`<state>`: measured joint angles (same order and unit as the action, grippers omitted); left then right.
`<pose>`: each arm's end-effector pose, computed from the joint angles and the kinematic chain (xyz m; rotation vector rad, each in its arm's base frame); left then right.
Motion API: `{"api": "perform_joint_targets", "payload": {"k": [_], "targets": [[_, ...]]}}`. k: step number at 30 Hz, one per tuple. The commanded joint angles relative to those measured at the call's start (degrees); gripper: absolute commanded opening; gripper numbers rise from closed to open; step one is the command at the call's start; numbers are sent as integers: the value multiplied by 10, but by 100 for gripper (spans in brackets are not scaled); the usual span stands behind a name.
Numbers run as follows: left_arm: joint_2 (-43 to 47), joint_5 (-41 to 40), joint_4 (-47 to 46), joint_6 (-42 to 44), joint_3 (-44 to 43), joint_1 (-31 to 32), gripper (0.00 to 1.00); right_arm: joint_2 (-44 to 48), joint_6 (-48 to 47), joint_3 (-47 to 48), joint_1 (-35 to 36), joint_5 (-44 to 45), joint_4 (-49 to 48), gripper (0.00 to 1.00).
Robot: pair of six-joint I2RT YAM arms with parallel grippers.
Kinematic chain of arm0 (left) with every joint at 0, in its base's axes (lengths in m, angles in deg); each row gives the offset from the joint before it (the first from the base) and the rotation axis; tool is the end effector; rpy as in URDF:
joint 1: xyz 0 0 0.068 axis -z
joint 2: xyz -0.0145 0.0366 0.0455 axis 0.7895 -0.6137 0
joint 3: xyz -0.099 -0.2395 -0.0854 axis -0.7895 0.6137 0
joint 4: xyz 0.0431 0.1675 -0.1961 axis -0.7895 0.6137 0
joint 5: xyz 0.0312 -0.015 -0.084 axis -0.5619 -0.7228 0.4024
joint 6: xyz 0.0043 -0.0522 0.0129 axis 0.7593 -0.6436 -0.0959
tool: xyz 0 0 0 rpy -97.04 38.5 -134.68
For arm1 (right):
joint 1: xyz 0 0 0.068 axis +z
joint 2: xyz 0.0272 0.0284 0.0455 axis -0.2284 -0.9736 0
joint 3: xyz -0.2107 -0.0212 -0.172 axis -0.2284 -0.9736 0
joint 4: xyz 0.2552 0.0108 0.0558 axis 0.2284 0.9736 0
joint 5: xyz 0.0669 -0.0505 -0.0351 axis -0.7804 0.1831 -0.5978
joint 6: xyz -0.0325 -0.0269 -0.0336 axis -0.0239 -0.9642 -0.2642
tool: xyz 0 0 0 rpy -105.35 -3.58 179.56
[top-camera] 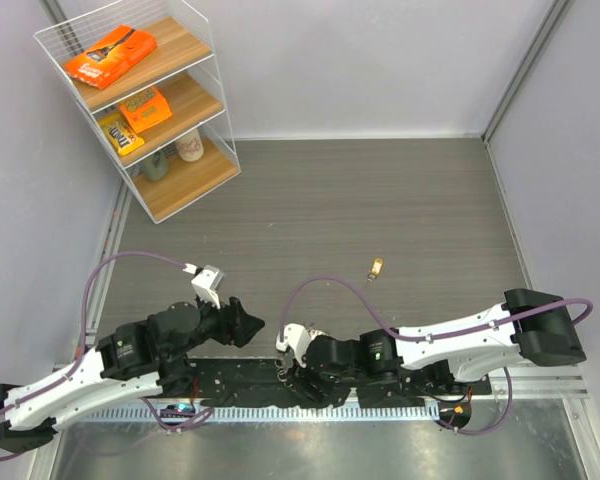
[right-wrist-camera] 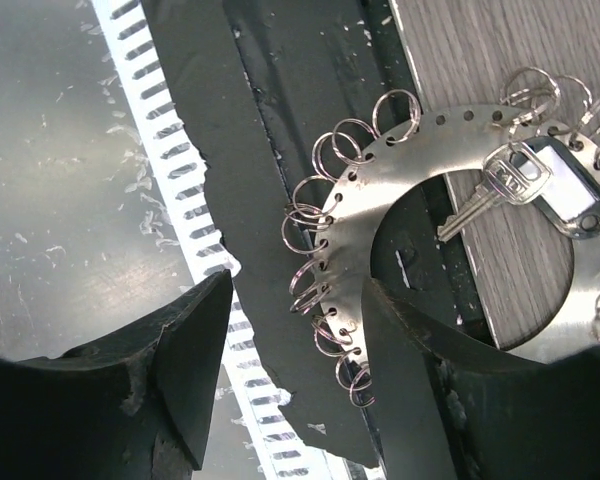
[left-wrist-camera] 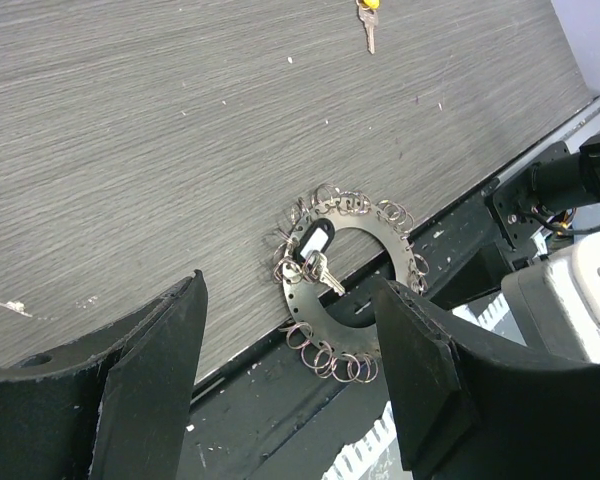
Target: Put the keys on the keyring
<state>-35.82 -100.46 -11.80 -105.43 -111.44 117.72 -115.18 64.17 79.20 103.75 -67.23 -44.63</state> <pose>0.0479 -0.0812 0.2476 0.2307 2.1188 -0.8902 -0.0003 0.2593 0.1916 -1.3937 2.1090 0.8362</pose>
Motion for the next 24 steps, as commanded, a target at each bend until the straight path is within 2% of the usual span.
{"api": "perform_joint_targets", "payload": {"k": [1,15,24], "targets": [[9,3,-17,6,2,1,74,-4,46,14,4,30,8,60],[-14,7,-28,5,-5,1,74,-45,87,19,39,56,34,55],[-26,11,-30,4,-14,2,74,-50,86,25,45,73,37,36]]}}
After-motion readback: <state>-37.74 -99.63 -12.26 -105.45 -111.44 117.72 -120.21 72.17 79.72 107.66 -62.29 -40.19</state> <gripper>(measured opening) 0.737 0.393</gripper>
